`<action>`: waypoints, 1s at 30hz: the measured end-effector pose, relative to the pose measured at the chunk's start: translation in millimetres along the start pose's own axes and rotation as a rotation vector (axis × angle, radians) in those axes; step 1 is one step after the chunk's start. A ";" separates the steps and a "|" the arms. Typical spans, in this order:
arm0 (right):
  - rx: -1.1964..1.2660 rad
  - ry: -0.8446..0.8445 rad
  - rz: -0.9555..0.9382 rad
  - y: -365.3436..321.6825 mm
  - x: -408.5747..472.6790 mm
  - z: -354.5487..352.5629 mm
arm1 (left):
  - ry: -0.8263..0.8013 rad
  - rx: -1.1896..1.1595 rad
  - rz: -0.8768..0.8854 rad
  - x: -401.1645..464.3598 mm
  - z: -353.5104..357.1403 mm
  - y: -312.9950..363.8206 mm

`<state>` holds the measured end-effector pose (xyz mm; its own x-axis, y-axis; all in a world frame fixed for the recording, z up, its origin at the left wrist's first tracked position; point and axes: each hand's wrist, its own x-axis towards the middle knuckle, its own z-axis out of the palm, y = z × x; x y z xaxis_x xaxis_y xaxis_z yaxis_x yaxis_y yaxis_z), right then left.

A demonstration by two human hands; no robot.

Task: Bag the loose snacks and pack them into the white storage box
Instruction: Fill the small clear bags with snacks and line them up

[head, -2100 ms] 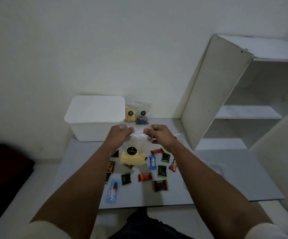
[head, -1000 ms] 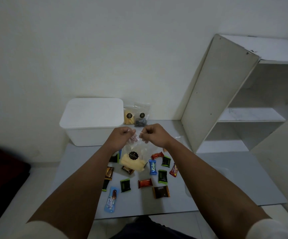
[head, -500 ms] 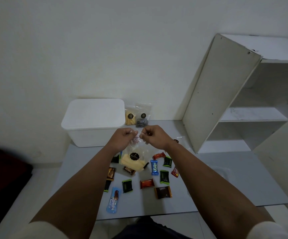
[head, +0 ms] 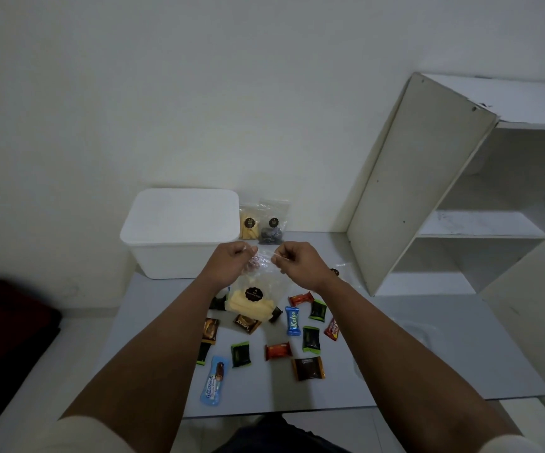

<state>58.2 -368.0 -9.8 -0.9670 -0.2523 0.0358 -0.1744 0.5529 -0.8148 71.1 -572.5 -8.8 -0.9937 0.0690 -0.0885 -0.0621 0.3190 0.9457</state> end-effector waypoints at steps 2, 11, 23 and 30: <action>-0.002 -0.014 -0.001 -1.6 0.1 -1.1 | 0.002 -0.002 0.002 0.4 0.3 0.2; 0.129 -0.105 0.061 -11.5 0.4 -2.2 | -0.039 -0.014 0.004 -2.0 0.3 -4.9; 0.169 -0.101 0.054 -10.6 -1.2 1.1 | -0.073 0.005 0.007 -6.8 2.4 3.0; 0.191 -0.097 0.052 -8.7 -2.6 -0.7 | -0.061 0.037 0.008 -5.8 1.3 0.3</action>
<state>62.1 -371.7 -2.3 -0.9498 -0.3075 -0.0577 -0.0771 0.4088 -0.9094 76.9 -571.6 -8.4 -0.9866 0.1286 -0.1005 -0.0492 0.3527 0.9345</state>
